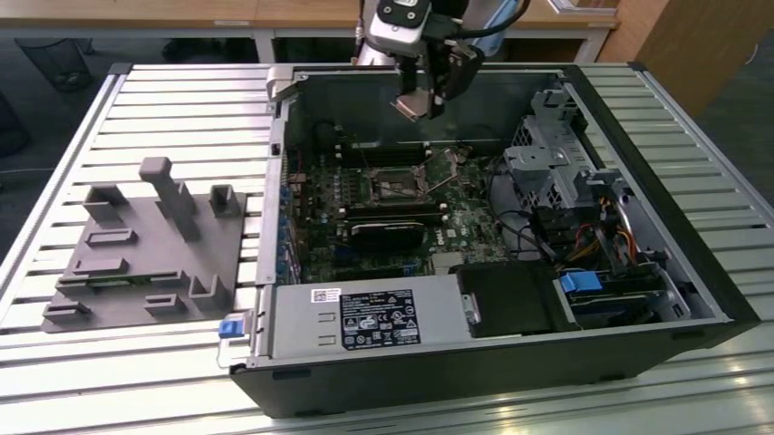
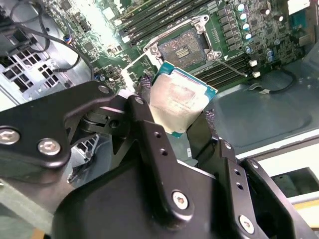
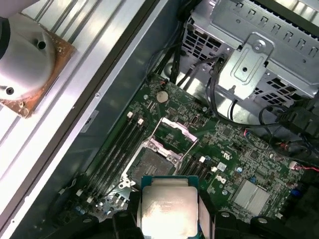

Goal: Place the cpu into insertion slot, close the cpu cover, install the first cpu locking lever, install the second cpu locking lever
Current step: 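Place the cpu into insertion slot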

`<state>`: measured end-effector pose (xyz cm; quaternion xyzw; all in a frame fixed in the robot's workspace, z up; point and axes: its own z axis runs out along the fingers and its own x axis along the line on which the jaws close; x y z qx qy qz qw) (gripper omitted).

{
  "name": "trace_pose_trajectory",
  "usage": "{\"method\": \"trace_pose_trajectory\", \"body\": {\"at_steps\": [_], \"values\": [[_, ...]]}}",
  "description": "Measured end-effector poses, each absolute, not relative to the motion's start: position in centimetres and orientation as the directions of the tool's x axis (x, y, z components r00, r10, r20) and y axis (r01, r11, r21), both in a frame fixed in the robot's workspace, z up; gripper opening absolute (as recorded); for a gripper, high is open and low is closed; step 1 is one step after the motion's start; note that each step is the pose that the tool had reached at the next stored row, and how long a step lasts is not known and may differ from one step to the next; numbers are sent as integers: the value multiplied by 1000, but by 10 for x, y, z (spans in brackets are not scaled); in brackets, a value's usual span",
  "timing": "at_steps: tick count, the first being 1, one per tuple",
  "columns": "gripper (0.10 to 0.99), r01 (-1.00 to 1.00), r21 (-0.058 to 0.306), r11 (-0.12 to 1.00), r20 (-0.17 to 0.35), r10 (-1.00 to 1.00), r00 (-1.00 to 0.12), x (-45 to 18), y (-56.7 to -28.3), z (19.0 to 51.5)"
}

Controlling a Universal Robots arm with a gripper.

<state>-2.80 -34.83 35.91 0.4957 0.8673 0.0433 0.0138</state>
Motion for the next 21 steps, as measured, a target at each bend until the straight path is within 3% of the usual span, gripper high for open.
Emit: {"method": "trace_pose_trajectory", "body": {"at_steps": [10, 21], "values": [[537, 919, 89, 384, 19, 922, -387, -28, -348, 357], [537, 927, 89, 364, 19, 930, -367, -28, -348, 355]]}}
